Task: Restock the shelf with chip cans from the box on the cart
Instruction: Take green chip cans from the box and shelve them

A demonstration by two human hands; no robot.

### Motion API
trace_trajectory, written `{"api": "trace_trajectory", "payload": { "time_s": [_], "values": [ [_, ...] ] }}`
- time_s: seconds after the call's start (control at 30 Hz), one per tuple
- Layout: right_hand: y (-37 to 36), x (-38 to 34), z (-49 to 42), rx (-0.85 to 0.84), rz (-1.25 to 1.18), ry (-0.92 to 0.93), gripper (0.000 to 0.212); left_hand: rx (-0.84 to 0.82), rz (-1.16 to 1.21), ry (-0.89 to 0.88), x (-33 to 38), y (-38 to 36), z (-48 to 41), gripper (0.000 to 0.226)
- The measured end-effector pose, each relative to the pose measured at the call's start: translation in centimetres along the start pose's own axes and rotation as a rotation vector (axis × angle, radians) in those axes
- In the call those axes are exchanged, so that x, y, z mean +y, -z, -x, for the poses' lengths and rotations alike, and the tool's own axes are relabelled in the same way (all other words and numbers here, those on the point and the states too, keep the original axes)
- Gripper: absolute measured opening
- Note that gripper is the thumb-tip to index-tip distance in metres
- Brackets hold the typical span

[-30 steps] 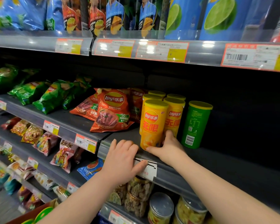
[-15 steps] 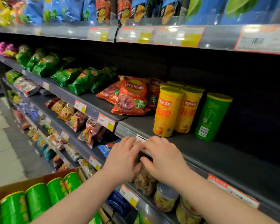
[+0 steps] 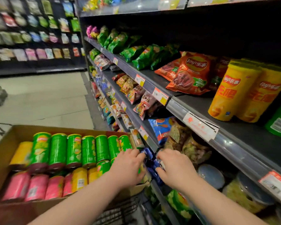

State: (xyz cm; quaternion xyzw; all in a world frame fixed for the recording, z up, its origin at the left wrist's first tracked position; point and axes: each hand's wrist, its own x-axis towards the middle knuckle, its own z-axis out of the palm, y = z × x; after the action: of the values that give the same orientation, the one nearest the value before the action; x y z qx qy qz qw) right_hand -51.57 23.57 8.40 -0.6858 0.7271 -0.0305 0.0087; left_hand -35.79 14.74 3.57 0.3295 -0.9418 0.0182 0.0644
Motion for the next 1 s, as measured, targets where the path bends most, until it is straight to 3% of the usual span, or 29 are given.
{"api": "trace_trajectory", "payload": {
  "time_s": [0.23, 0.4, 0.53, 0.63, 0.73, 0.8, 1.0],
  "values": [
    [-2.4, -3.2, -0.4, -0.127, 0.019, 0.043, 0.037, -0.217, 0.021, 0.145, -2.4, -1.7, 4.0, 0.067],
    [-4.1, -7.0, -2.1, -0.214, 0.017, 0.058, 0.038, -0.247, 0.010, 0.180, -5.6, -2.4, 7.2, 0.065],
    [-5.5, -11.2, -3.6, -0.265, -0.021, 0.068, 0.039, -0.261, 0.074, 0.210, -9.9, -2.4, 10.6, 0.090],
    [-6.6, -14.8, -5.1, -0.319, -0.010, 0.082, 0.038, -0.194, 0.086, 0.271, -13.6, -2.2, 13.2, 0.075],
    [-7.8, -17.9, -6.6, -0.365, -0.016, 0.066, 0.038, -0.294, 0.099, 0.328, -16.9, -2.3, 15.6, 0.079],
    [-8.6, -19.6, -7.6, -0.389, -0.013, 0.054, 0.039, -0.350, 0.096, 0.354, -19.1, -2.4, 16.7, 0.067],
    [-11.3, -23.2, -9.0, -0.455, -0.032, -0.046, 0.041, -0.401, 0.114, 0.329, -24.1, -3.5, 18.8, 0.059]
  ]
}}
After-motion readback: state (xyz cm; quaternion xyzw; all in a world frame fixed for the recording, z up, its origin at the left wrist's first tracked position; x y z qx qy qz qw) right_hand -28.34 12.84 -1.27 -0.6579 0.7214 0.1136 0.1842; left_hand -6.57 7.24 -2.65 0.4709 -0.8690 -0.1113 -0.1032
